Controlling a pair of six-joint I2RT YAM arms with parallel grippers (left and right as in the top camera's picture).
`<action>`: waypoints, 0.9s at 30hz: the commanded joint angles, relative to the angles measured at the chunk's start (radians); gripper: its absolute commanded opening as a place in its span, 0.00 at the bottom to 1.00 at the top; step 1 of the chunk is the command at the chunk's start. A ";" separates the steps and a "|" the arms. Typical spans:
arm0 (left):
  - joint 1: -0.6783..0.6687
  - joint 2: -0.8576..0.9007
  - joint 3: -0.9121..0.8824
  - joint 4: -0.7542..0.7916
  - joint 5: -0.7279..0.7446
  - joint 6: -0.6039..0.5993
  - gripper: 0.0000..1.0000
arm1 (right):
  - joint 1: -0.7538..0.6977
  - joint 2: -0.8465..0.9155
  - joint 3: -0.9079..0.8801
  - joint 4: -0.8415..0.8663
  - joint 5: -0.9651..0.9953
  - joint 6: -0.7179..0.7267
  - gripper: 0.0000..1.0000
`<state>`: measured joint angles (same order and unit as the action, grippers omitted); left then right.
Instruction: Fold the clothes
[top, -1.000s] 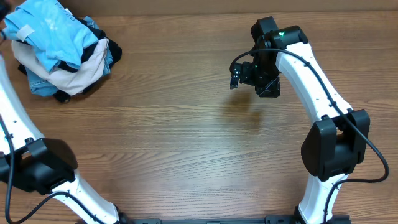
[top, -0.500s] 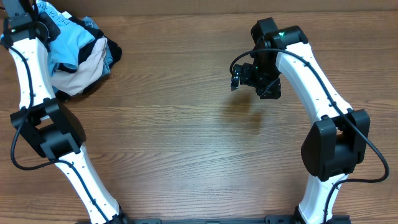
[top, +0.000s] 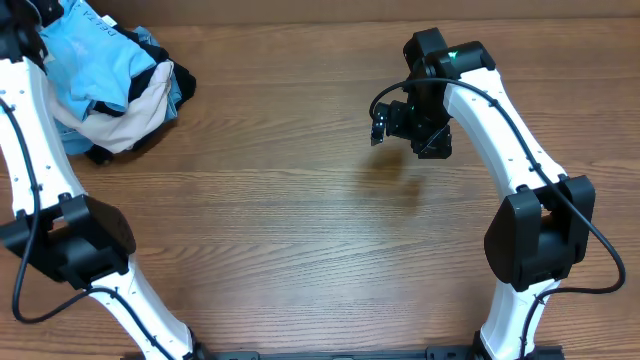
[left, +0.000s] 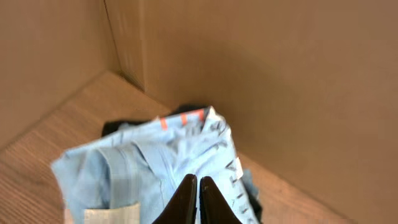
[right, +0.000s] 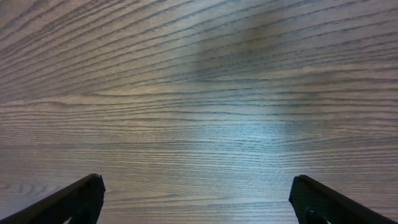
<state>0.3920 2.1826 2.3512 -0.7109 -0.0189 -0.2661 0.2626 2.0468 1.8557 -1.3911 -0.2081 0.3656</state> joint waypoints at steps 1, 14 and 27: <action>-0.008 0.139 -0.013 0.009 0.010 -0.003 0.08 | 0.005 -0.008 -0.004 -0.002 0.006 -0.007 1.00; -0.015 0.116 0.016 0.052 0.027 -0.004 0.05 | 0.005 -0.008 -0.003 -0.002 0.006 -0.007 1.00; -0.077 0.290 -0.005 -0.077 0.089 0.002 0.05 | 0.005 -0.008 -0.003 0.015 0.006 -0.007 1.00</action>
<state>0.3233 2.3417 2.3627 -0.7567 0.0677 -0.2657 0.2626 2.0468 1.8557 -1.3796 -0.2054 0.3653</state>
